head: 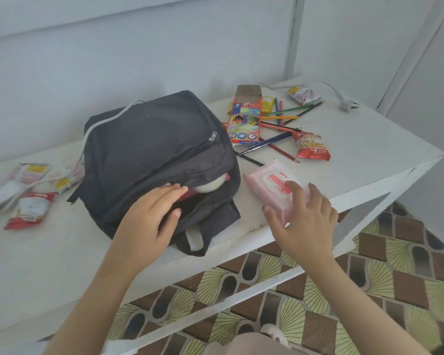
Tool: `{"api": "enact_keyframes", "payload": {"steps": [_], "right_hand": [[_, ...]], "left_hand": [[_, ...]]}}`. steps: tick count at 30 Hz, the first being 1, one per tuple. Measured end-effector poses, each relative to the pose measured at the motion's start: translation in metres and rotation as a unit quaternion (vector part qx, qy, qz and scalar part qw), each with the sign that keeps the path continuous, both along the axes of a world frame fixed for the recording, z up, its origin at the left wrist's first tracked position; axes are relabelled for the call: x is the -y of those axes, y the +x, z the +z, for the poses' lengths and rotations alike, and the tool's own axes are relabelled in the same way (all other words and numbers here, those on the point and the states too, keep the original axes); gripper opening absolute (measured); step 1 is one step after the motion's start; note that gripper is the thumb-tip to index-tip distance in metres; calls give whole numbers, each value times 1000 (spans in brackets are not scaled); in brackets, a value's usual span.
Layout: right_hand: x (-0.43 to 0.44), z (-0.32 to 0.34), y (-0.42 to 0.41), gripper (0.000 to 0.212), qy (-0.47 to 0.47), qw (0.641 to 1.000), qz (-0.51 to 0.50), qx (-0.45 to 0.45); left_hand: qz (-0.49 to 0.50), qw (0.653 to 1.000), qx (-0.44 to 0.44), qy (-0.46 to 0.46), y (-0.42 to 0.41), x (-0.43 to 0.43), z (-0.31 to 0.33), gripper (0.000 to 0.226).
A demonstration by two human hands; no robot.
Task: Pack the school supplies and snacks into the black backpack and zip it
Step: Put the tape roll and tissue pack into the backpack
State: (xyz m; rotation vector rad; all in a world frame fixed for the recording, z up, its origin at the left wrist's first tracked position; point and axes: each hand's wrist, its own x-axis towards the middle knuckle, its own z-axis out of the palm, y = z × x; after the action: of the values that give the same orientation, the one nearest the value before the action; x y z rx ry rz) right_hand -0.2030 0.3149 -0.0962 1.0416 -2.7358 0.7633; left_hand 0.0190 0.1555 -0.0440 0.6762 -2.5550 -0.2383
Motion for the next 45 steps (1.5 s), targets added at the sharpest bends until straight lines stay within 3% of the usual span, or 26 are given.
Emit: {"api": "enact_keyframes", "payload": {"steps": [4, 7, 13, 16, 22, 24, 27, 30, 34, 39, 45], "right_hand": [[2, -1, 4, 69, 7, 1000, -10, 17], [2, -3, 6, 63, 19, 1000, -21, 14], [7, 5, 4, 57, 42, 999, -34, 3], [12, 7, 6, 57, 46, 998, -49, -7], [16, 6, 12, 56, 45, 996, -72, -31], [17, 5, 14, 56, 46, 995, -79, -39], [19, 3, 15, 55, 52, 994, -88, -45], [20, 3, 18, 55, 50, 993, -94, -44], [20, 4, 21, 55, 38, 993, -98, -51], [24, 14, 20, 66, 65, 992, -104, 14], [29, 26, 19, 61, 88, 990, -99, 57]], "left_hand": [[37, 999, 22, -7, 1, 32, 16, 59], [57, 992, 79, -80, 3, 64, 26, 73], [39, 972, 189, -136, 5, 102, 36, 110], [33, 966, 213, -141, -1, 110, 41, 96], [4, 995, 99, 31, -3, 111, 55, 71], [-18, 994, 105, -2, 2, 114, 48, 66], [-44, 978, 146, -144, 7, 127, 32, 64], [-50, 970, 152, -183, 11, 133, 23, 58], [-29, 965, 169, -198, 12, 135, 19, 66], [-17, 959, 199, -204, 13, 142, 29, 87], [-45, 969, 209, -124, 1, 152, 67, 79]]}}
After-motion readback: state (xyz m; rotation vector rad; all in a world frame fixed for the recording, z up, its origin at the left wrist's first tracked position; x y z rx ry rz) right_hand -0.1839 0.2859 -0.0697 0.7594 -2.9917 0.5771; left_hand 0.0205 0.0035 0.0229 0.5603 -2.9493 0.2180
